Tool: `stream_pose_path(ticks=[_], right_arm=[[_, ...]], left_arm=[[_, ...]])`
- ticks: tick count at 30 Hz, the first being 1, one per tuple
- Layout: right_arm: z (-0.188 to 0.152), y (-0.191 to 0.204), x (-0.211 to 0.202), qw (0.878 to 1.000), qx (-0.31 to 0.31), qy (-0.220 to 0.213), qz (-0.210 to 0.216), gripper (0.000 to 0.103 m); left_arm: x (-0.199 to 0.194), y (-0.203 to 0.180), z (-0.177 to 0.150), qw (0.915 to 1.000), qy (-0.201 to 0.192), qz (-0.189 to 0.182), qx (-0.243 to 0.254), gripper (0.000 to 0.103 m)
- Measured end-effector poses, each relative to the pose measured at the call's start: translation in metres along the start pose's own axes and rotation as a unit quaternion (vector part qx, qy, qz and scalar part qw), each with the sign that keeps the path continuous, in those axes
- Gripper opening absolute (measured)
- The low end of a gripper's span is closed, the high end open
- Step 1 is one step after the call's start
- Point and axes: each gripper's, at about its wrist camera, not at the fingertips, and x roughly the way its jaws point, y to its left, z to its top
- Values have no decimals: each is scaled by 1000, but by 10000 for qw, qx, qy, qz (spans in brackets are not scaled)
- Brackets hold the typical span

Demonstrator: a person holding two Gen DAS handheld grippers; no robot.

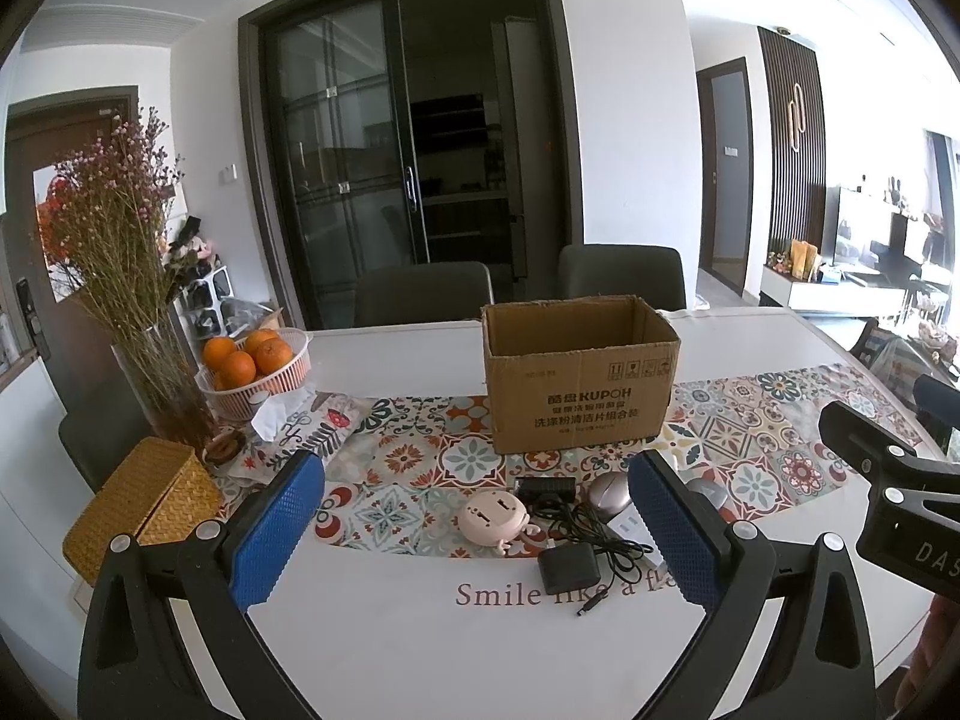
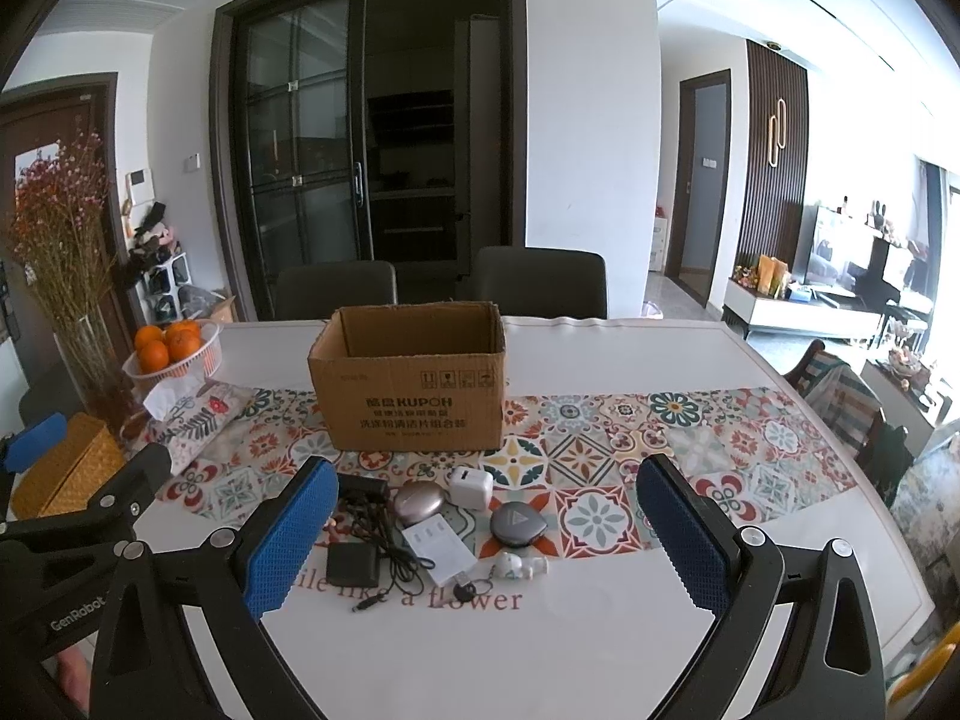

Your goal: Organize rigid objects

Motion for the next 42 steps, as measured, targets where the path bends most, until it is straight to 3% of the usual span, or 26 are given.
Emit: stream_pose_path(ticks=[42], right_arm=[[2,2,2,10000,-5,37,3,101]], left_arm=[[4,-2,-2,10000,43,-23,8,103]])
